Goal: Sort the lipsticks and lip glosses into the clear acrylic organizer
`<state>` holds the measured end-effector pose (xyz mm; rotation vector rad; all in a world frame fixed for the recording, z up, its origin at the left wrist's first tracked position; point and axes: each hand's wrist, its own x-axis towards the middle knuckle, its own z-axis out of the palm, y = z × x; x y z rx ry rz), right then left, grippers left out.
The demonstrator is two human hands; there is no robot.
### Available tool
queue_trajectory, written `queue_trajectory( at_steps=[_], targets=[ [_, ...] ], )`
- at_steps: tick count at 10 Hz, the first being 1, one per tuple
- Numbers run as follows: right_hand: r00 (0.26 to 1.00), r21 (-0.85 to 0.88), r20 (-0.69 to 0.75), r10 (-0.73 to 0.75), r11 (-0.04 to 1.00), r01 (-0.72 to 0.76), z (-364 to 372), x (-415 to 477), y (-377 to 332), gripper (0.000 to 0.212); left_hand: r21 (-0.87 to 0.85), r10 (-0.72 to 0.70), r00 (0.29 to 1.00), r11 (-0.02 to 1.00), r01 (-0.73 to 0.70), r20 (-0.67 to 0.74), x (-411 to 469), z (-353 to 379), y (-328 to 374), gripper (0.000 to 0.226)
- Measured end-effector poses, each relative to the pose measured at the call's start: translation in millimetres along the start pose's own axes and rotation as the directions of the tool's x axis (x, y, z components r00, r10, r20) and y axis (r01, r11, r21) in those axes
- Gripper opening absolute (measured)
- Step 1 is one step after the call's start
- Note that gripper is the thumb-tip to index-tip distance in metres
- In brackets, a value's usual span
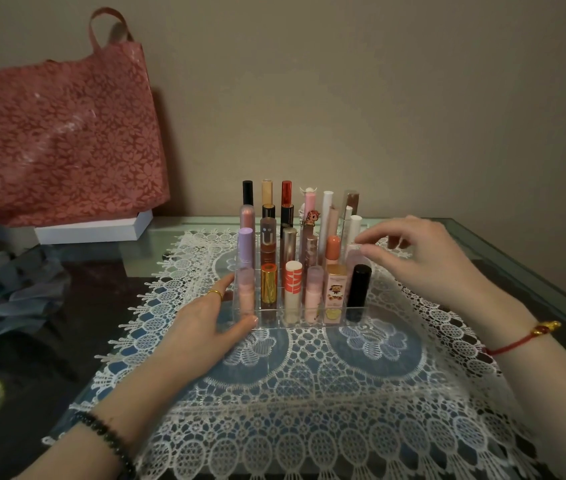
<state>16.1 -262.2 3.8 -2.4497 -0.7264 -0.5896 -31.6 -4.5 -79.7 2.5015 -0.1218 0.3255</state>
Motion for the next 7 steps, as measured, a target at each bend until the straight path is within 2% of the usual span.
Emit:
queue_trajectory(
  at_steps=[3, 5, 6, 7],
  targets=[
    [0.990, 0.076, 0.112, 0.088, 0.992, -0.096, 15.6, -14.9, 11.0, 0.023, -0.033, 0.003, 1.000, 0.999, -0.003, 0.002, 0.3, 0.6, -1.0, 0.077],
    [0.993, 0.086, 0.049, 0.107, 0.990, -0.110, 20.9, -16.5, 12.6, 0.023, -0.088, 0.000, 1.000, 0.996, 0.000, -0.005, 1.7, 2.8, -2.2, 0.077],
    [0.990, 0.105, 0.064, 0.127, 0.985, -0.134, 20.1, -18.4, 10.0, 0.024, -0.071, -0.004, 1.000, 0.998, 0.004, -0.003, 0.6, 2.1, -1.6, 0.078],
    [0.988, 0.158, -0.007, 0.157, 0.975, -0.154, 10.3, -22.2, 2.2, 0.025, -0.084, 0.003, 1.000, 0.996, -0.004, -0.013, 1.6, 0.6, -0.3, 0.077]
  ],
)
